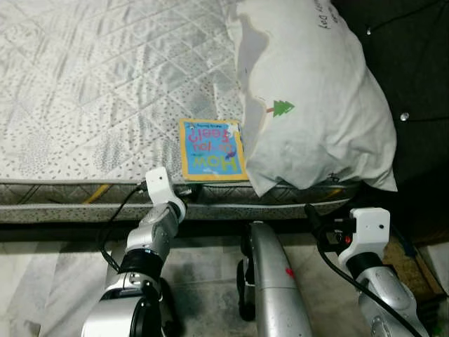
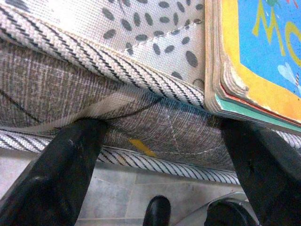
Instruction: Clean up the room
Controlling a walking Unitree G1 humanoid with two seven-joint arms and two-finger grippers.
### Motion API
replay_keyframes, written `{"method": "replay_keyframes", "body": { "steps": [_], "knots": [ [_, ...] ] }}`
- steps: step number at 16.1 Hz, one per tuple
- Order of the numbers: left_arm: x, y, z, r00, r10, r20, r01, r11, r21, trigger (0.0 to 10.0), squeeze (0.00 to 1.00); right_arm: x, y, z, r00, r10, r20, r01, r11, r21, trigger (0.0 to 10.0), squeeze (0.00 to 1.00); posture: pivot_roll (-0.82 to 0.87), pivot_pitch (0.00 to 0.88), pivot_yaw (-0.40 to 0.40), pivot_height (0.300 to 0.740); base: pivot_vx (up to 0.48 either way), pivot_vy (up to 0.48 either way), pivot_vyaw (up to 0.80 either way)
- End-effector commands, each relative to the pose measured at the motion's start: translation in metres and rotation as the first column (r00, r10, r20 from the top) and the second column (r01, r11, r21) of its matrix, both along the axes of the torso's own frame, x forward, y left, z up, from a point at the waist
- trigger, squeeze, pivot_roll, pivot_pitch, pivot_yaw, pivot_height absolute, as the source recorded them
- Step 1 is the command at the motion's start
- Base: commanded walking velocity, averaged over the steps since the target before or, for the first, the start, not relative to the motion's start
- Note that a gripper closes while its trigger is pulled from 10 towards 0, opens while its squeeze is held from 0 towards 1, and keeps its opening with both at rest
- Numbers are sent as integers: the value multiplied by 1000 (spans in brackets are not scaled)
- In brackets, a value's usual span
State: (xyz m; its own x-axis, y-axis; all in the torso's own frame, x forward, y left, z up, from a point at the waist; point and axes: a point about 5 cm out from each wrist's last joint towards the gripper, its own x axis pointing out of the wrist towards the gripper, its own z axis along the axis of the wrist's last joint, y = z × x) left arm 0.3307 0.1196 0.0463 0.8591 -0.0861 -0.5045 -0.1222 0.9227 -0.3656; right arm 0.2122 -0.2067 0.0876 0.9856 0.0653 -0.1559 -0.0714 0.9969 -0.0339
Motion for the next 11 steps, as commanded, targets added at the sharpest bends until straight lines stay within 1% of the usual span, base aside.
{"method": "replay_keyframes", "body": {
  "steps": [1, 5, 10, 11],
  "knots": [
    [10, 20, 15, 993, 90, 77, -93, 995, 31, 10000, 0, -5, -6, -7, 999, -17, -36, 16, 1000, -12, 10000, 0, -186, 235, -86, 552, 0, 0, 0],
    [10, 26, 18, 989, 116, 90, -119, 992, 34, 10000, 0, -4, -7, -7, 999, -14, -40, 13, 1000, -11, 10000, 0, -184, 234, -88, 552, 0, 0, 0],
    [5, 36, 19, 981, 168, 97, -173, 984, 44, 10000, 0, -3, -7, -8, 999, -13, -44, 13, 1000, -9, 10000, 0, -178, 231, -91, 552, 0, 0, 0],
    [4, 41, 20, 977, 189, 99, -194, 980, 50, 10000, 0, -3, -7, -8, 999, -13, -45, 12, 1000, -8, 10000, 0, -177, 229, -91, 552, 0, 0, 0]
  ]
}}
